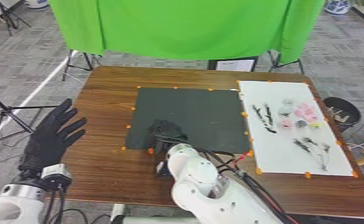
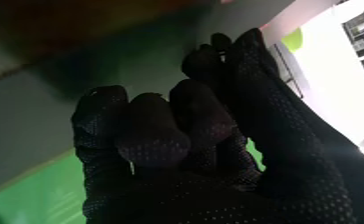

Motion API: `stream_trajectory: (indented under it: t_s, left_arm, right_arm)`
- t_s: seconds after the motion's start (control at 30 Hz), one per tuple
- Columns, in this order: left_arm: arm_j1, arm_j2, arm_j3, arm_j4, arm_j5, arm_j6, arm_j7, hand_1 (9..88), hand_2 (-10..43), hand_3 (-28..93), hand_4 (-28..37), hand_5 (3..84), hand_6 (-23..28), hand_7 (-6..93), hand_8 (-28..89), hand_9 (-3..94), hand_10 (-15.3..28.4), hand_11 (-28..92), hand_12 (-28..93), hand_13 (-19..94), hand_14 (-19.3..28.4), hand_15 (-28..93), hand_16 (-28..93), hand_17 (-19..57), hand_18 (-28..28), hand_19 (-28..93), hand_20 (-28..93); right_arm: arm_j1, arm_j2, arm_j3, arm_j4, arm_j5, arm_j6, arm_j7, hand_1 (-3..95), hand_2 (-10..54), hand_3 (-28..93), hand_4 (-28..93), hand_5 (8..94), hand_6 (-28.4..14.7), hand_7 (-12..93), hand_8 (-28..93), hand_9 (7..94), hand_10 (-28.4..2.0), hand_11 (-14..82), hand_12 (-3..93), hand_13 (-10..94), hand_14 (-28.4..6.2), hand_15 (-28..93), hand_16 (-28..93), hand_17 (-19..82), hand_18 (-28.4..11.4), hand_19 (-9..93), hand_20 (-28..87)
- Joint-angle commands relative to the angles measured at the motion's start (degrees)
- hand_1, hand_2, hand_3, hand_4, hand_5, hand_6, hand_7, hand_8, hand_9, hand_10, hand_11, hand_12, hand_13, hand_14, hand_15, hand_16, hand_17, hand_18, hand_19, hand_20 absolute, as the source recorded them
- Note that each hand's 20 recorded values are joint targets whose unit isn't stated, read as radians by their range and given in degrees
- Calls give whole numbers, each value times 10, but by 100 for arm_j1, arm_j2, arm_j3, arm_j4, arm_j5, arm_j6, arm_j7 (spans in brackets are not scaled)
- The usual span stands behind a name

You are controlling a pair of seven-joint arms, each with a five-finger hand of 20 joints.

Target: Arrange flowers

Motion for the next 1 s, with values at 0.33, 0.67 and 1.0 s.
stream_trajectory:
  t_s: [0.33,0.67,1.0]
  left_arm:
    - [-90,24,99,59,-27,-120,-155,255,-52,687,-243,230,24,182,-96,181,100,151,196,176,148,270,22,-122,230,373,99]
    - [357,-223,-91,-139,22,62,51,255,-49,687,-244,231,25,182,-96,180,100,150,197,175,149,269,22,-123,231,374,99]
    - [589,-362,-263,-222,52,82,81,255,-48,687,-244,231,25,181,-96,180,100,148,196,175,149,270,22,-123,231,375,98]
  right_arm:
    - [-169,-146,163,98,183,2,25,233,15,834,-233,529,-35,675,182,749,-96,652,590,753,-82,817,342,355,-206,874,428]
    - [-1,291,386,-304,-85,-136,-227,172,32,846,-215,537,-54,693,-130,732,-104,643,592,737,-89,815,345,338,-209,868,431]
    - [-391,2128,1713,-1716,66,107,60,163,0,831,-211,498,-80,573,-193,646,-139,624,539,660,-114,801,330,284,-214,823,444]
